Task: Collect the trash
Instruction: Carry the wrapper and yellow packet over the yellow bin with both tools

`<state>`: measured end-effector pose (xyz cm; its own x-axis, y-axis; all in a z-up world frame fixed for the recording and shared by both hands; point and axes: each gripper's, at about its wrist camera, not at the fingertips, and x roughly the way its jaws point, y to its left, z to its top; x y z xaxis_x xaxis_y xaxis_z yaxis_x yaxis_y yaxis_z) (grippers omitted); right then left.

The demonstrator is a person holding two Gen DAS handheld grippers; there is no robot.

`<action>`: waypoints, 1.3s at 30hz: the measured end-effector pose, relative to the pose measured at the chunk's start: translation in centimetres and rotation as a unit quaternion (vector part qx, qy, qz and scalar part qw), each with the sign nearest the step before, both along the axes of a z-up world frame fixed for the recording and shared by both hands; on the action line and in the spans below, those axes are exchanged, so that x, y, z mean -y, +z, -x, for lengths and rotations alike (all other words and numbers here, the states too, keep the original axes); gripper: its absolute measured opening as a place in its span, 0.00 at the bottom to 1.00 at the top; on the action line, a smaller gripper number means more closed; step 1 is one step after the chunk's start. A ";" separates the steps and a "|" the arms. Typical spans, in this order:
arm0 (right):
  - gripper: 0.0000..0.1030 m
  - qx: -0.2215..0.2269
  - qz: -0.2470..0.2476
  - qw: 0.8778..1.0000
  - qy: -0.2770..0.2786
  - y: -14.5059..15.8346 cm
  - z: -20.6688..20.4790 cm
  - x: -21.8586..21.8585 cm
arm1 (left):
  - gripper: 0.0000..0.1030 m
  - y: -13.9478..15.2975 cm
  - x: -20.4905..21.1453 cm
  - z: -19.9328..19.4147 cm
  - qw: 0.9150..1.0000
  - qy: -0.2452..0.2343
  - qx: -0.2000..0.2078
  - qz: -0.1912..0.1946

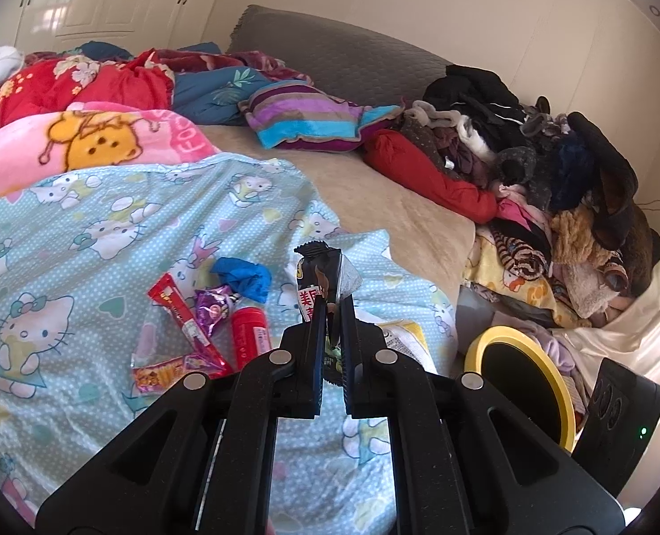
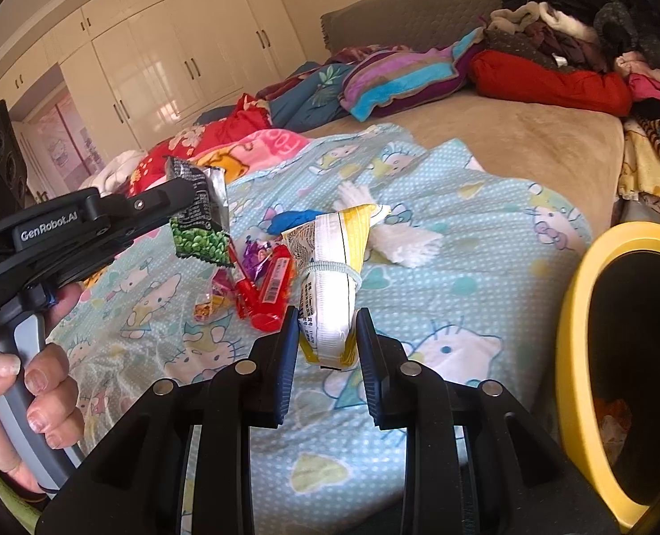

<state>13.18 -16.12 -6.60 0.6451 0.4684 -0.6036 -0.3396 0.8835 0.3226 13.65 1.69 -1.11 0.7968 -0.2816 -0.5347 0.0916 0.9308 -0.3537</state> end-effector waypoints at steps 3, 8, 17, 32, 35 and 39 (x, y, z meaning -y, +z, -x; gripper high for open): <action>0.24 0.003 -0.003 1.000 -0.007 0.4 0.1 0.8 | 0.03 0.3 0.7 0.2 1.000 -0.006 0.004 -0.003; 0.24 0.007 -0.007 1.000 -0.019 0.9 0.4 2.0 | 0.03 0.8 1.7 0.6 1.000 -0.016 0.009 -0.008; 0.24 0.012 -0.012 0.999 -0.037 1.5 1.0 4.0 | 0.03 1.5 3.8 1.1 0.999 -0.038 0.017 -0.018; 0.24 0.012 -0.017 0.996 -0.084 1.9 1.7 8.1 | 0.03 2.0 7.6 1.7 0.997 -0.074 0.025 -0.030; 0.22 0.015 -0.014 0.996 -0.091 2.1 1.9 8.6 | 0.03 1.9 8.2 1.8 0.996 -0.082 0.023 -0.029; 0.18 0.016 -0.010 0.995 -0.098 1.9 1.8 9.5 | 0.03 1.8 9.1 1.9 0.995 -0.091 0.023 -0.032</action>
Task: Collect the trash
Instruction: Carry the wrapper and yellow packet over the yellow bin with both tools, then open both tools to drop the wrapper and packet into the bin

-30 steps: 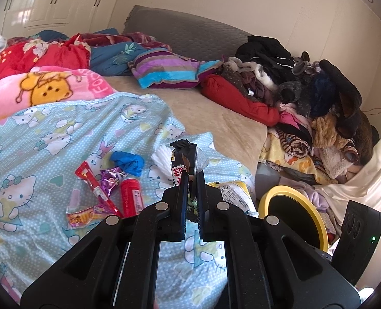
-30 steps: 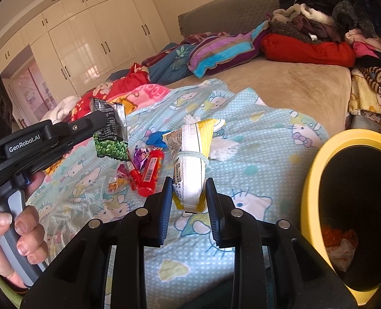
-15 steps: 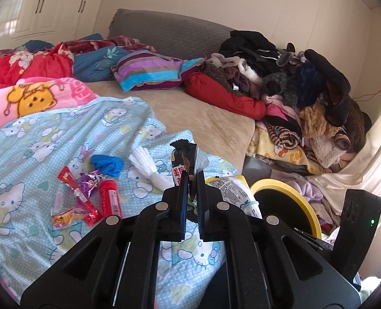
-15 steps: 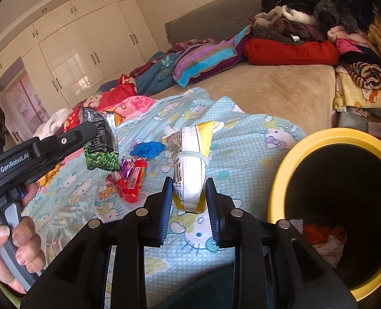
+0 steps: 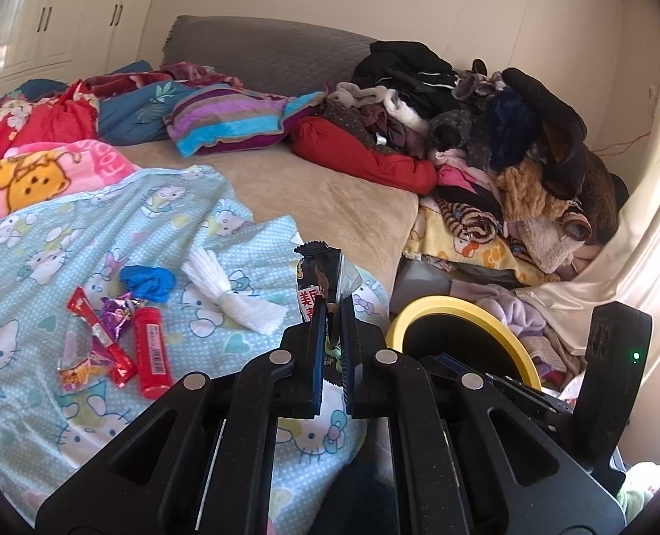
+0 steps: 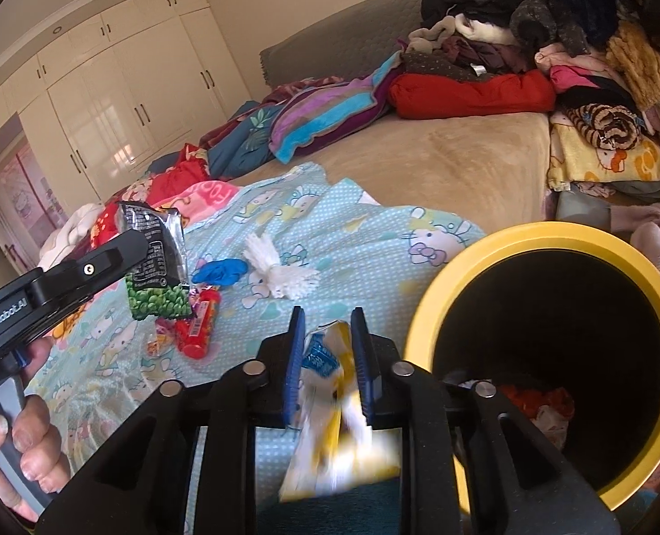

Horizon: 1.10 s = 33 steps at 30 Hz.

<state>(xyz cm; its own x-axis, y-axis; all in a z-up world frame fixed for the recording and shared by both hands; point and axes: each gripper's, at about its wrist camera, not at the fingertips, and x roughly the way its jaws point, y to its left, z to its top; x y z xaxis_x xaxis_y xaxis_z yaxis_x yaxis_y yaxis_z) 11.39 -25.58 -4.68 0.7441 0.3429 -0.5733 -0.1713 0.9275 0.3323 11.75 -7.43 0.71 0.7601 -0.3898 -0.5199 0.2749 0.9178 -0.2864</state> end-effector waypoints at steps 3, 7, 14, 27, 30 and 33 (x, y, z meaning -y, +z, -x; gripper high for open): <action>0.17 0.003 0.008 1.000 -0.003 -0.4 0.0 0.3 | 0.03 -0.4 0.5 0.0 1.000 -0.006 -0.002 -0.005; 0.16 -0.005 0.000 1.000 -0.029 -0.9 -0.2 2.0 | 0.03 -0.8 1.6 0.1 1.000 -0.018 -0.010 -0.007; 0.16 0.004 -0.030 0.995 -0.092 -0.5 0.0 6.8 | 0.03 -1.1 4.1 0.1 0.999 -0.047 -0.009 -0.012; 0.01 -0.008 -0.040 0.984 -0.175 -1.3 0.5 13.1 | 0.03 -3.1 9.9 -0.2 0.992 -0.124 -0.033 -0.013; 0.01 -0.021 -0.051 0.980 -0.193 -1.9 0.7 14.7 | 0.03 -3.8 11.5 -0.6 0.989 -0.141 -0.044 -0.013; 0.01 -0.030 -0.058 0.976 -0.206 -2.2 0.8 15.9 | 0.03 -4.5 12.7 -1.3 0.986 -0.156 -0.055 -0.009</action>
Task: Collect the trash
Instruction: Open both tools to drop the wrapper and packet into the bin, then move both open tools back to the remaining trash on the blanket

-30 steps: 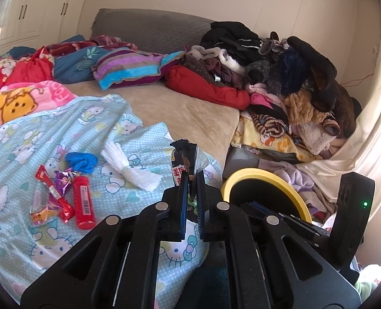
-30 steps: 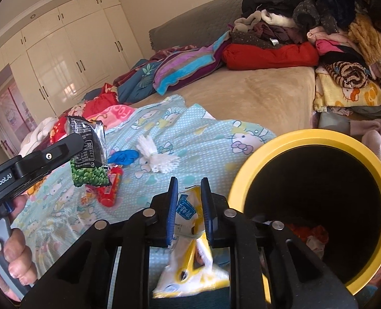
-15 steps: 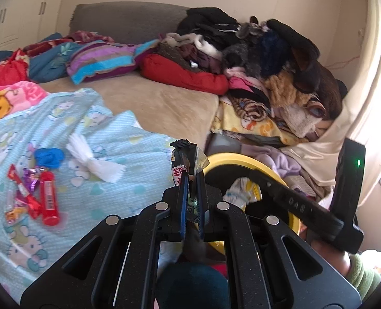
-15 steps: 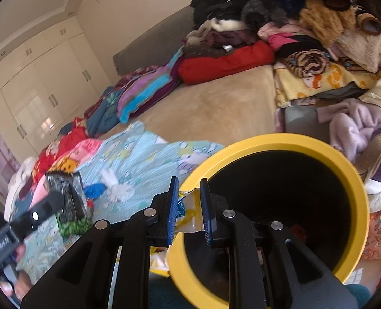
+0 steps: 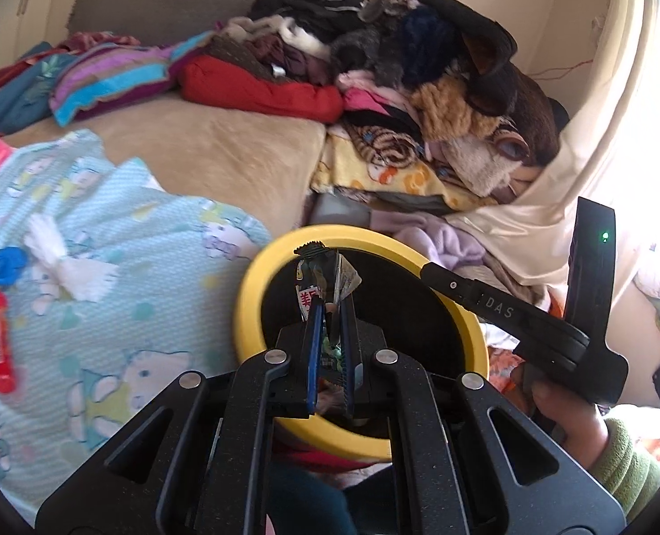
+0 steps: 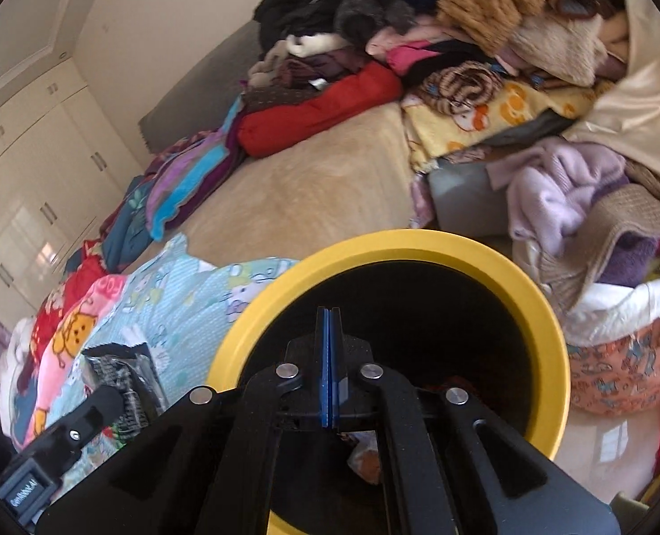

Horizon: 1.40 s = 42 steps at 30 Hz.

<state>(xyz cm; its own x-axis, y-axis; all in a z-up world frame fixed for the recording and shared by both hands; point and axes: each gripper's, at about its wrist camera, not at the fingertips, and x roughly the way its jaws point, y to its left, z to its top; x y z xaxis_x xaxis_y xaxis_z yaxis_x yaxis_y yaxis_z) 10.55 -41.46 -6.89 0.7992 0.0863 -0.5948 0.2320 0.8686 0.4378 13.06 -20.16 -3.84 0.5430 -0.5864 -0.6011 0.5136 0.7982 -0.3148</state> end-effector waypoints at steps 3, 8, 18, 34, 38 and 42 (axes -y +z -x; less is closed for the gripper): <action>0.01 -0.002 -0.001 1.000 -0.012 -0.1 0.2 0.9 | 0.03 -0.7 1.2 -0.8 1.000 -0.010 -0.013 0.001; 0.02 -0.003 -0.001 1.000 -0.025 0.0 0.4 1.9 | 0.06 -1.6 2.5 -1.5 1.000 -0.019 -0.023 -0.005; 0.56 0.001 0.000 0.999 -0.046 -0.1 0.7 2.5 | 0.83 -2.0 2.1 -1.6 1.000 -0.008 -0.022 -0.004; 0.72 -0.004 0.029 0.999 -0.019 0.1 -0.2 -0.2 | 0.89 -0.5 -3.5 -1.1 0.995 0.086 0.021 -0.042; 0.73 -0.004 0.034 0.999 -0.005 0.3 -0.5 -1.3 | 0.89 0.0 -5.0 -0.7 0.993 0.104 0.030 -0.044; 0.73 -0.002 0.041 0.999 0.016 0.6 -0.8 -2.9 | 0.89 0.4 -6.4 -0.5 0.990 0.124 0.041 -0.046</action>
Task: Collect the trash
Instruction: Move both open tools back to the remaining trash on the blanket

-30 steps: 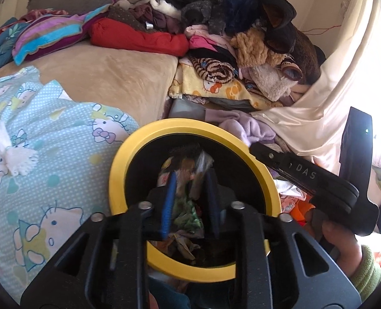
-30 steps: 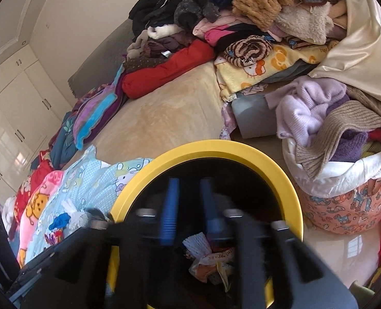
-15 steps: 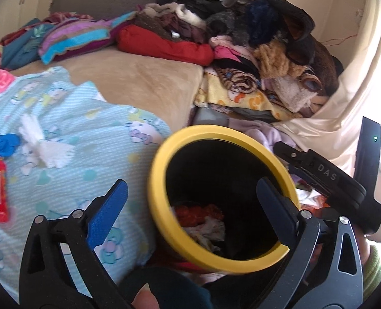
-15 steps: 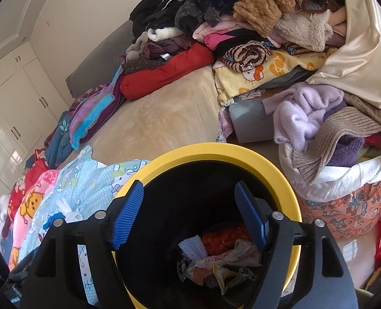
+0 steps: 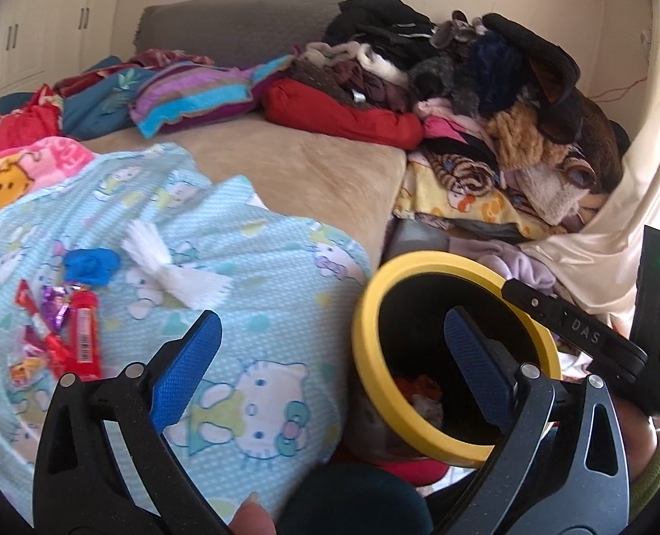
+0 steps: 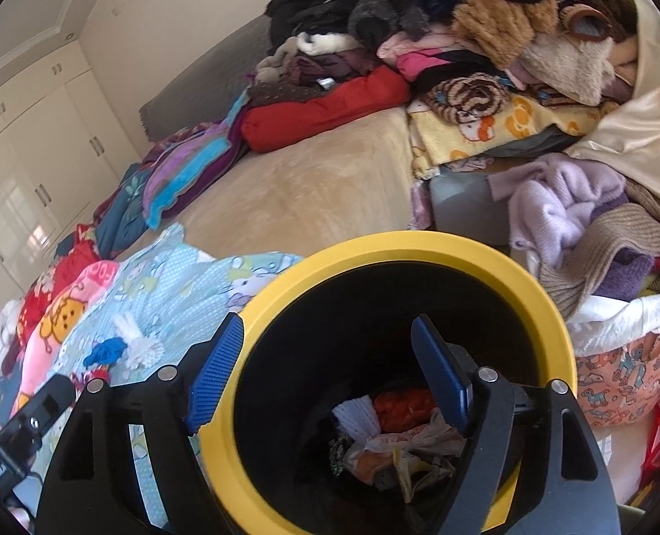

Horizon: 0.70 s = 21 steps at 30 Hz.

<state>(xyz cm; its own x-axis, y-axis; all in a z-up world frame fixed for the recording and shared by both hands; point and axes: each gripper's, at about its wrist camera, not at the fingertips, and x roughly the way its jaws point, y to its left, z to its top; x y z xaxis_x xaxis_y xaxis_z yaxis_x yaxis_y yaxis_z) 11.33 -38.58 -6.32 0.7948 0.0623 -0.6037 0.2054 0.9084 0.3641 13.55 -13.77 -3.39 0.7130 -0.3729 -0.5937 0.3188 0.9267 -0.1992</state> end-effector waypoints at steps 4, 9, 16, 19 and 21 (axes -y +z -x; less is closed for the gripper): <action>0.74 0.001 0.006 1.000 0.020 0.2 -0.2 -1.7 | 0.89 0.5 -1.4 0.2 1.000 0.019 0.011 -0.004; 0.74 0.002 0.012 0.999 0.047 0.5 -0.5 -3.8 | 0.89 1.1 -3.1 0.4 0.999 0.042 0.023 -0.006; 0.77 0.008 0.022 0.996 0.085 1.2 -0.4 -7.1 | 0.89 1.7 -5.4 0.7 0.997 0.068 0.037 -0.010; 0.77 0.010 0.030 0.994 0.102 1.5 -0.4 -8.6 | 0.89 1.9 -6.4 0.6 0.996 0.080 0.040 -0.010; 0.77 0.012 0.034 0.993 0.113 1.6 -0.4 -9.5 | 0.89 2.0 -7.2 0.6 0.995 0.089 0.041 -0.008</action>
